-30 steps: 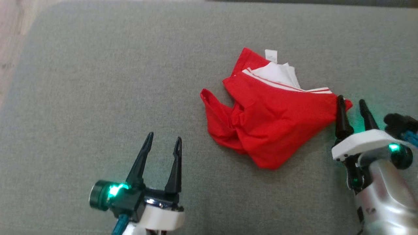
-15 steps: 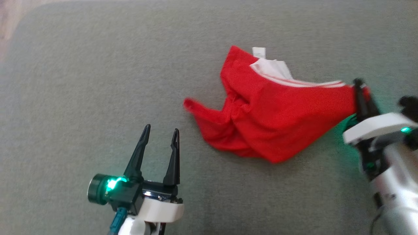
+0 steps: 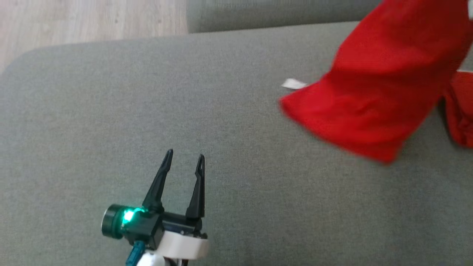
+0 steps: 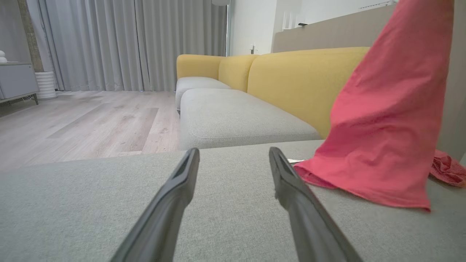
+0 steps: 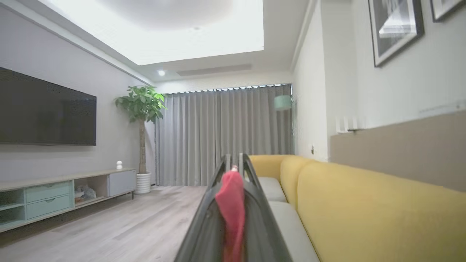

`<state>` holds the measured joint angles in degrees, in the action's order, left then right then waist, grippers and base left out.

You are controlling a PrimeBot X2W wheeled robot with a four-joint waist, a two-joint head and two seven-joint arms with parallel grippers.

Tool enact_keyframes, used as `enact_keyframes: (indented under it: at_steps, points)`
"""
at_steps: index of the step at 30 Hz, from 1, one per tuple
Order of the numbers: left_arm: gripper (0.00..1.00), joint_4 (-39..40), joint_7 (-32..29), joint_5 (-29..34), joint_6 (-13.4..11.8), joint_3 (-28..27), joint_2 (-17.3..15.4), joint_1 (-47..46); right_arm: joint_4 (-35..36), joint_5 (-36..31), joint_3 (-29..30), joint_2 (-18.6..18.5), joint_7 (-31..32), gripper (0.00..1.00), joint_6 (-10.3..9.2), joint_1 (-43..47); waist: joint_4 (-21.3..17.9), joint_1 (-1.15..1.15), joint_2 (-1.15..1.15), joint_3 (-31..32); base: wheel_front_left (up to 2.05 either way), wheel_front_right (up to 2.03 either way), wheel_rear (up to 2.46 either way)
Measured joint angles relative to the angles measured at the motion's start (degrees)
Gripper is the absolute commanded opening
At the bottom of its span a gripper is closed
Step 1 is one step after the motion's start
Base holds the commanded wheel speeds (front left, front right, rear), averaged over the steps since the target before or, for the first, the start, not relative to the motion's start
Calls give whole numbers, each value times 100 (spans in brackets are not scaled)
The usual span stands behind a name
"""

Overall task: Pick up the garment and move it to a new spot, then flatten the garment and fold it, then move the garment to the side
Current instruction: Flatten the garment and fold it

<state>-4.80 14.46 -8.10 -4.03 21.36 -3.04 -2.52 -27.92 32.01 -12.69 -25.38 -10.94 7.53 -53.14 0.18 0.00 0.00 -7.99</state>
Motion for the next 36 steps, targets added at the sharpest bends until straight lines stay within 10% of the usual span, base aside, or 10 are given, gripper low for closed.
enact_keyframes:
  at_steps: [8,17,18,19,22,28,36]
  points:
    - [100,-3,0,-92,-4,12,-1,196,792,-85,-1067,504,423,0,0,-134,189,0,0,193,0,0,0]
    - [100,-66,0,-167,-8,101,-1,197,676,509,-3951,1500,745,0,0,2194,623,0,0,185,0,0,0]
    - [100,-70,0,-167,-8,105,-2,196,604,572,-4210,1553,721,13,0,2372,678,0,0,175,0,0,0]
    - [100,-75,0,-167,-8,108,-1,194,537,612,-4431,1582,666,100,0,2478,730,0,0,166,0,0,0]
    - [100,-75,0,-200,-21,105,-2,193,499,799,-4823,1612,356,100,0,2543,861,0,0,129,0,0,0]
    - [100,-59,24,-200,-54,82,-2,186,547,844,-4326,1533,-270,100,0,2420,844,0,0,75,0,0,0]
    - [100,3,24,-36,27,172,-2,7,1058,-280,-1560,926,-355,100,0,2718,527,1,0,-19,0,0,0]
